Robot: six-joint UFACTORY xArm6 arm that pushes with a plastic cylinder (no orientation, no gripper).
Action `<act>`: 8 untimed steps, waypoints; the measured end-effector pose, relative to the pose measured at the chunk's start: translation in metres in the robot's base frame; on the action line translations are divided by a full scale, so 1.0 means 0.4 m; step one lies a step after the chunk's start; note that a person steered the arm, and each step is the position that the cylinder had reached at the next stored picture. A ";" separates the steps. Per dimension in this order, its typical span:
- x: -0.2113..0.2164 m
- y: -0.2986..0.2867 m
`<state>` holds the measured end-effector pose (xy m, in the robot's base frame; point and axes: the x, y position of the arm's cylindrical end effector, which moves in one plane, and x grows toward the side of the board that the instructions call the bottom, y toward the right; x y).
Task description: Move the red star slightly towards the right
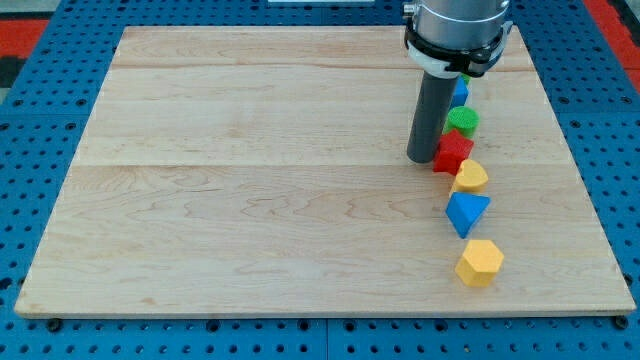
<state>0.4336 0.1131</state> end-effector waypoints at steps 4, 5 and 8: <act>-0.024 -0.035; -0.093 -0.156; -0.188 -0.095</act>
<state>0.3585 0.0752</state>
